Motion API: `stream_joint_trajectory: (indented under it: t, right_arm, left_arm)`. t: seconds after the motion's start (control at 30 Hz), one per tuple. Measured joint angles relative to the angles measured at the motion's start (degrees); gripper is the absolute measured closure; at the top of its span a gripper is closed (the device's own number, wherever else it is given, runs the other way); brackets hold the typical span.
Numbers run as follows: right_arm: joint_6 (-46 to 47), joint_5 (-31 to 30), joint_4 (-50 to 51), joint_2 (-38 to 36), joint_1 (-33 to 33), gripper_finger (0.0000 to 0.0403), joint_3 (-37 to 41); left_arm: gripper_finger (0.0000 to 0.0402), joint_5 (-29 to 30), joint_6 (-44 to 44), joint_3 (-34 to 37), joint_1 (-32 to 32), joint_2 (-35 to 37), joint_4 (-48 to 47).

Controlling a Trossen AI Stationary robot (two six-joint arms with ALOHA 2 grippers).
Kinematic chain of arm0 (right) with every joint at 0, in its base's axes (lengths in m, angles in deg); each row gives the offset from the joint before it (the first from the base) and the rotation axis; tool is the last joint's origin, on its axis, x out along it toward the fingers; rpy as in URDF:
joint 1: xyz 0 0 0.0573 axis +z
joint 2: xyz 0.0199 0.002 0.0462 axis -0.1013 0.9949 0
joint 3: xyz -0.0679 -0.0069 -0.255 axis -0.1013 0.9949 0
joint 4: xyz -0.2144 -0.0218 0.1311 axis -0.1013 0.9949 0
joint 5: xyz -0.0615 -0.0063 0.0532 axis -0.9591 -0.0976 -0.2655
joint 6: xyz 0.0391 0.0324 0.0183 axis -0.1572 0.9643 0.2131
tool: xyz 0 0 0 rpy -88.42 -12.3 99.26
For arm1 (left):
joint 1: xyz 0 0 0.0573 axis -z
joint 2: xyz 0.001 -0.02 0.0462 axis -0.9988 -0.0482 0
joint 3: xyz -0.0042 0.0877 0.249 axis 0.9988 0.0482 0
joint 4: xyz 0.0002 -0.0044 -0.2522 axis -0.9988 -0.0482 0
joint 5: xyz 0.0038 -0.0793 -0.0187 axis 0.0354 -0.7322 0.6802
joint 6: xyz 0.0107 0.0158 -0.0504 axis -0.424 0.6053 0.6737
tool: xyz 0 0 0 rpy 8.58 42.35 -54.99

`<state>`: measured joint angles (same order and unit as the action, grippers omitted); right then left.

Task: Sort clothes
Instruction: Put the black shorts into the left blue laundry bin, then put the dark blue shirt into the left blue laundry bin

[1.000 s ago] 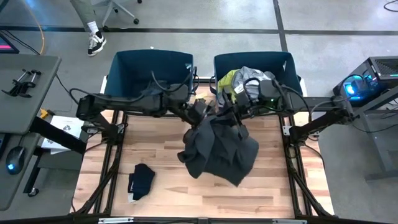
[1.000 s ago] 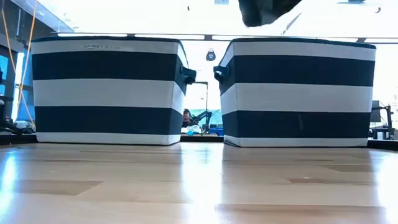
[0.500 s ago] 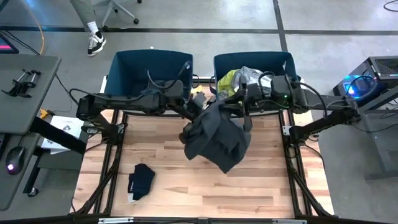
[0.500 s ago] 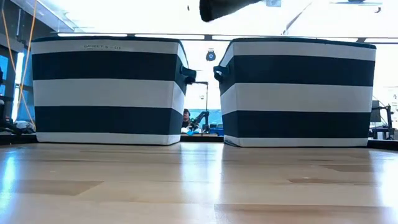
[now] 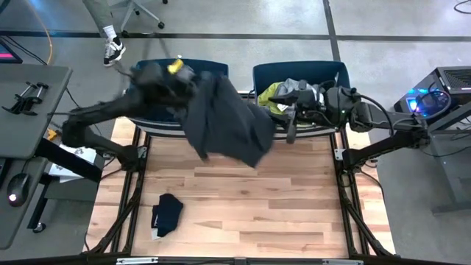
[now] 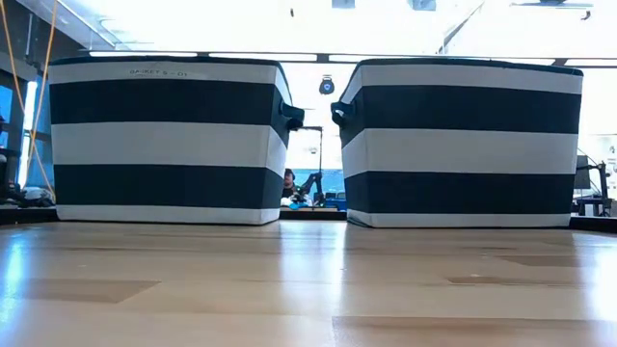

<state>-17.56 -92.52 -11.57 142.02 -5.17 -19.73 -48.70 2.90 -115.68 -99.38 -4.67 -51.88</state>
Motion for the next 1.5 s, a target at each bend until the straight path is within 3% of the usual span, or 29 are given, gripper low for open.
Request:
stream_joint_trajectory:
  t: [0.2, 0.3, 0.4, 0.6, 0.77, 0.87, 1.0, 1.13, 1.23, 1.37, 1.5]
  right_arm:
    - [0.17, -1.26, 2.72, -1.21, 0.04, 0.0185, 0.02]
    - [0.15, -1.24, 3.14, -1.11, 0.04, 0.0187, 0.06]
    - [-0.05, -1.23, 3.25, -0.78, -0.2, 0.0187, 0.07]
    - [0.17, -1.11, 3.3, -0.55, -1.55, 0.0187, 0.07]
    - [0.65, -1.09, 3.41, -0.55, -2.19, 0.0188, 0.07]
    - [3.05, -1.08, 3.73, -0.53, -2.19, 0.0188, 0.07]
    - [6.12, -1.03, 5.01, -0.53, -2.14, 0.0188, 0.09]
    - [9.8, -0.34, 7.65, -0.51, -2.14, 0.0188, 0.09]
    - [10.6, -0.21, 9.21, -0.51, -2.13, 0.0188, 0.09]
    - [7.51, -0.21, 9.13, -0.51, -2.14, 0.0188, 0.09]
    - [1.63, -1.15, 8.09, -0.51, -2.7, 0.0188, 0.09]
  left_arm:
    - [0.0401, 17.85, -4.78, -3.66, -12.41, 9.64, -29.34]
    - [0.0401, 27.14, -7.05, -4.64, -18.11, 11.07, -41.15]
    - [0.0401, 32.06, -9.2, -4.35, -23.81, 10.01, -52.3]
    - [0.0401, 32.84, -6.73, -1.1, -31.5, -0.9, -72.75]
    - [0.0396, 31.89, -10.7, 2.23, -33.62, -13.17, -75.71]
    - [0.0367, 28.85, -13.71, 2.36, -33.88, -19.53, -75.78]
    - [0.0293, 24.36, -16.27, 2.36, -36.7, -24.55, -76.41]
    - [0.0212, 16.79, -15.78, 1.51, -40.26, -24.99, -80.09]
    - [0.0176, 12.88, -13.39, -2.33, -41.16, -23.64, -86.93]
    - [0.0166, 14.27, -10.28, -9.02, -37.85, -18.43, -90.74]
    - [0.0165, 18.28, -4.22, -13.94, -29.6, -10.61, -90.4]
